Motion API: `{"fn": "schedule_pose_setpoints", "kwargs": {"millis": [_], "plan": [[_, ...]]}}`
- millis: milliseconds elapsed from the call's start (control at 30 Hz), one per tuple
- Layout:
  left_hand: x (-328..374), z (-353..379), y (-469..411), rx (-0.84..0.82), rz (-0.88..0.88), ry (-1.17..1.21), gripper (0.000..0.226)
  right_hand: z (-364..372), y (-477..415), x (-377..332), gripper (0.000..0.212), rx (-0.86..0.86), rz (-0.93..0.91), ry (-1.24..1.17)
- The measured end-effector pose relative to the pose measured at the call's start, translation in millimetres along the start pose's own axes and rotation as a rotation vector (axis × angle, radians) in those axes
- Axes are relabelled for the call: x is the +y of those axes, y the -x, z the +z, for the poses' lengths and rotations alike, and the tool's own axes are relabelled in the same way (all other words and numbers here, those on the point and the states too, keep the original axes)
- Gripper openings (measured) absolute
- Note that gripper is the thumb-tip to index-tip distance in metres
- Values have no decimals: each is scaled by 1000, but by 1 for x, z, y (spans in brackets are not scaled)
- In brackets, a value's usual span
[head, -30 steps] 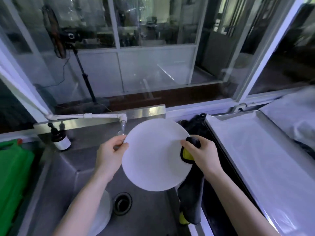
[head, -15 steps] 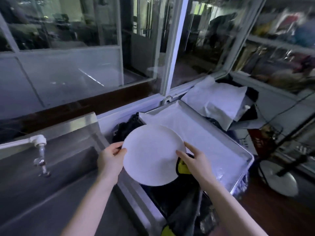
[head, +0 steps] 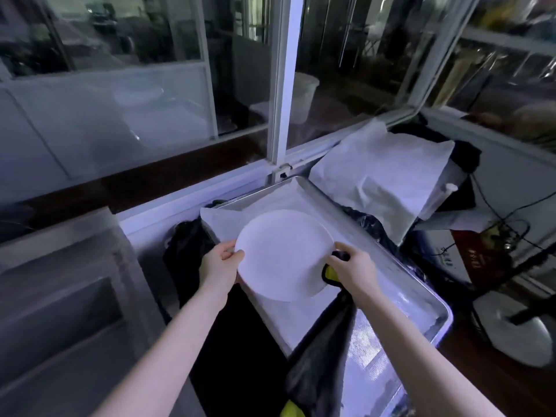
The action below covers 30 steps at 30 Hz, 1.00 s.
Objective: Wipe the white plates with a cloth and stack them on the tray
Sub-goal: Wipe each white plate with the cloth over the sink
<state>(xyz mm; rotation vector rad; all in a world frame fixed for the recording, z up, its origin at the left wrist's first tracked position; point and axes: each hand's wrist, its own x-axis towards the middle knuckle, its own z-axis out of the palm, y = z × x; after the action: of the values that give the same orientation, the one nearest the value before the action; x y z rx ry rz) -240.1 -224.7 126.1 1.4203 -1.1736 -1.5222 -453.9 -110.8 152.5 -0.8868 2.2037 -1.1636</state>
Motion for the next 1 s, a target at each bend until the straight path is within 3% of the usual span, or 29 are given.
{"fn": "schedule_pose_setpoints", "kwargs": {"millis": [100,200,467,833,933,1000], "plan": [[-9,30,-36,-10,-36,-48,39,4,-52,12,22,-5,-2,-5],[-14,55,-68,39,-68,-98,49,16,-97,23,18,-37,22,9],[-42,89,-130,135,-101,-303,53,50,-172,63,22,-138,69,72],[-65,97,-128,97,-5,-641,30,62,-183,100,11,-183,68,217],[-60,94,-123,68,-25,-678,33,59,-176,94,36,-107,127,239],[-57,90,-116,79,-49,-635,43,55,-162,79,41,-19,153,215]]}}
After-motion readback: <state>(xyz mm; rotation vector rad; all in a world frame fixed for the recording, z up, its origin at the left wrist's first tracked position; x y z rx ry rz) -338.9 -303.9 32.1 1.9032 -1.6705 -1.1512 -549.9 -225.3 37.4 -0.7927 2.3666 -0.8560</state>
